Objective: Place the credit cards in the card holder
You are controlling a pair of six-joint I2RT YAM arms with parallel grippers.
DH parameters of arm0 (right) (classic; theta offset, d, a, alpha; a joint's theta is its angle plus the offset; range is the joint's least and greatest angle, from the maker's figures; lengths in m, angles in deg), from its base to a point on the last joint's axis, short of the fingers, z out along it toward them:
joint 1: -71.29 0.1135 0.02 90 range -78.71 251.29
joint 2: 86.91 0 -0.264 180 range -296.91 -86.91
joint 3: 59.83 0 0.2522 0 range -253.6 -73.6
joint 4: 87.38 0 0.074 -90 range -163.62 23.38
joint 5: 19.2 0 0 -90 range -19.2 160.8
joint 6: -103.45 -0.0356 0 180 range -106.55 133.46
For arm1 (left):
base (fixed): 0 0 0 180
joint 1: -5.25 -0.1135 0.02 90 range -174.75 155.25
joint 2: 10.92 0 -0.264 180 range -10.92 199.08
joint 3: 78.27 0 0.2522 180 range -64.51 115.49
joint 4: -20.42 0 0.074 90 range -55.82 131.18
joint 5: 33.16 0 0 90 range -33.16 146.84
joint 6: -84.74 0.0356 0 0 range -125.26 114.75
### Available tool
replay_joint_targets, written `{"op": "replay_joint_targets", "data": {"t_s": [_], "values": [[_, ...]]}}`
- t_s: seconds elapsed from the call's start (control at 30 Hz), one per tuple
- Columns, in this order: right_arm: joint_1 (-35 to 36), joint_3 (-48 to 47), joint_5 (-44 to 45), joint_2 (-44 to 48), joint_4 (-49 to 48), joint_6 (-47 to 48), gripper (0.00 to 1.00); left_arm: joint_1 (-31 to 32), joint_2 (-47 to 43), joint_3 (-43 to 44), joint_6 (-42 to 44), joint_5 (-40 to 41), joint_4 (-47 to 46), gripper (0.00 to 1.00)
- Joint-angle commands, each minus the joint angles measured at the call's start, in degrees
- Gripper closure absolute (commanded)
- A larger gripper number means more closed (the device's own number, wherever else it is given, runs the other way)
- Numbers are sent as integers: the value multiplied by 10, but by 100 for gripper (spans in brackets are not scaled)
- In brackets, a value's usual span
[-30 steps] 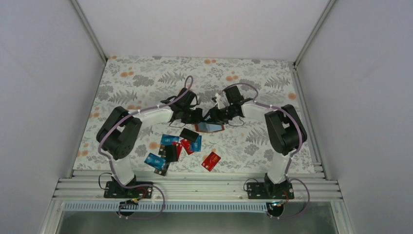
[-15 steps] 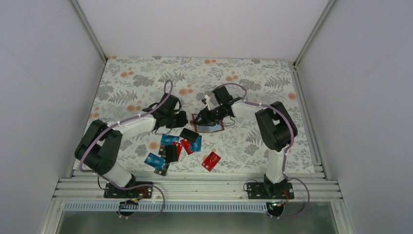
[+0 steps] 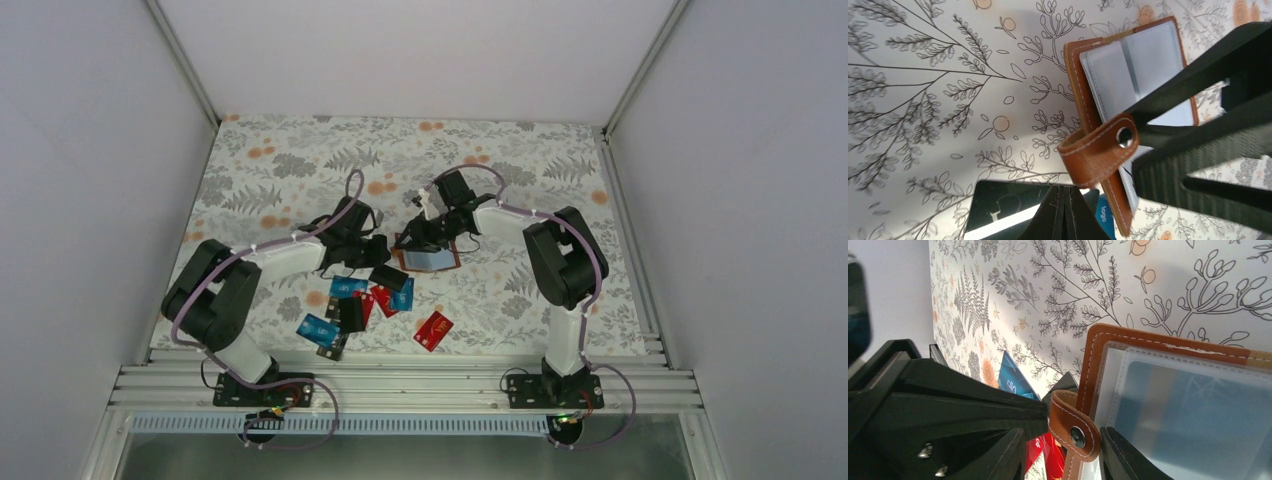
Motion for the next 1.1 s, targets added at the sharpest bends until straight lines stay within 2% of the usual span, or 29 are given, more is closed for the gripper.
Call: {"op": "replay_joint_targets", "data": {"t_s": [0.0, 0.57, 0.8, 1.07], "values": [[-4, -13, 9, 8, 17, 13, 61, 6, 44, 33, 17, -12, -17, 97], [-68, -5, 9, 23, 29, 40, 61, 7, 153, 146, 30, -15, 6, 98], [-72, -5, 5, 37, 32, 42, 60, 7, 130, 137, 29, 13, 33, 97], [-71, 19, 30, 78, 40, 40, 60, 8, 48, 79, 24, 63, 77, 97]]}}
